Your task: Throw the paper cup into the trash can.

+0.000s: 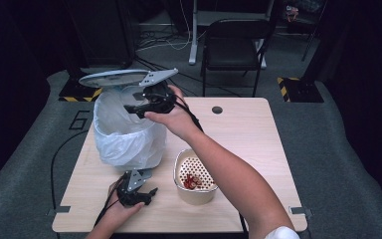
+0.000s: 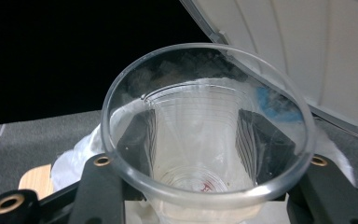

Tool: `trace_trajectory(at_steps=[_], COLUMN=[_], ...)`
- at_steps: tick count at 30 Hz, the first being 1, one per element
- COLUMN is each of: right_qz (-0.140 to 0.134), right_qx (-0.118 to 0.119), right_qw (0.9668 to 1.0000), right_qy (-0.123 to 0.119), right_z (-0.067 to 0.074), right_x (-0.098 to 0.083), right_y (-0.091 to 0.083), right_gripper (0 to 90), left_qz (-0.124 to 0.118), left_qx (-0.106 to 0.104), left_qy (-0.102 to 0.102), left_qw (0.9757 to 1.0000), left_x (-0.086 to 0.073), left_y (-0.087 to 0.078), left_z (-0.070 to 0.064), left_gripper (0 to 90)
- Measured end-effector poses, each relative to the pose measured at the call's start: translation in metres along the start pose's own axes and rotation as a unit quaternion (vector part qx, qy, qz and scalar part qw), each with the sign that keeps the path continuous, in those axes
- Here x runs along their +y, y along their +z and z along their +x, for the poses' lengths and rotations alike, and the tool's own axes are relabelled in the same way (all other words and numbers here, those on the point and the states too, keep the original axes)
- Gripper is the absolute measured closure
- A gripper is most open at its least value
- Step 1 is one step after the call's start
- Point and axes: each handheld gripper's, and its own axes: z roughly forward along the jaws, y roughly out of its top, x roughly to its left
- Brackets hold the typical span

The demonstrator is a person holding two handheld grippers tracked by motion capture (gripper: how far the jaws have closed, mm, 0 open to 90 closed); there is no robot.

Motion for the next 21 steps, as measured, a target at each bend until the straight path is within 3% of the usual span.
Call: trace_trajectory(at_steps=[3, 4, 6, 7, 10, 12, 17, 20, 21], right_qz=[0.001, -0.002, -0.002, -0.002, 0.008, 0.009, 0.007, 0.017, 0.018], right_qx=[0.002, -0.004, -0.01, -0.01, -0.026, -0.025, -0.02, -0.018, -0.017], right_qw=[0.9999, 0.9998, 0.9995, 0.9995, 0.9971, 0.9969, 0.9967, 0.9982, 0.9981], right_qy=[0.011, 0.021, 0.031, 0.031, 0.071, 0.074, 0.079, 0.054, 0.056], right_z=[0.001, 0.002, 0.002, 0.002, 0.005, 0.006, 0.006, 0.008, 0.008], right_x=[0.001, 0.001, 0.0, 0.0, -0.003, -0.005, -0.006, -0.013, -0.015], right_y=[0.008, 0.018, 0.025, 0.025, 0.042, 0.044, 0.037, 0.019, 0.011], right_gripper=[47.3, 45.2, 35.1, 35.1, 15.9, 14.3, 14.4, 15.2, 15.6], left_qz=[0.0, 0.0, 0.0, 0.0, 0.0, 0.0, 0.0, -0.009, -0.013], left_qx=[0.0, 0.0, 0.0, 0.0, 0.0, 0.0, 0.0, 0.008, 0.01], left_qy=[0.0, 0.0, 0.0, 0.0, 0.0, 0.0, 0.0, -0.003, -0.004], left_qw=[1.0, 1.0, 1.0, 1.0, 1.0, 1.0, 1.0, 0.9999, 0.9999], left_x=[0.0, 0.0, 0.0, 0.0, 0.0, 0.0, 0.0, -0.001, -0.001], left_y=[0.0, 0.0, 0.0, 0.0, 0.0, 0.0, 0.0, 0.001, 0.002], left_z=[0.0, 0.0, 0.0, 0.0, 0.0, 0.0, 0.0, -0.001, -0.001], left_gripper=[19.4, 19.4, 19.4, 19.4, 19.4, 19.4, 19.4, 19.4, 19.4])
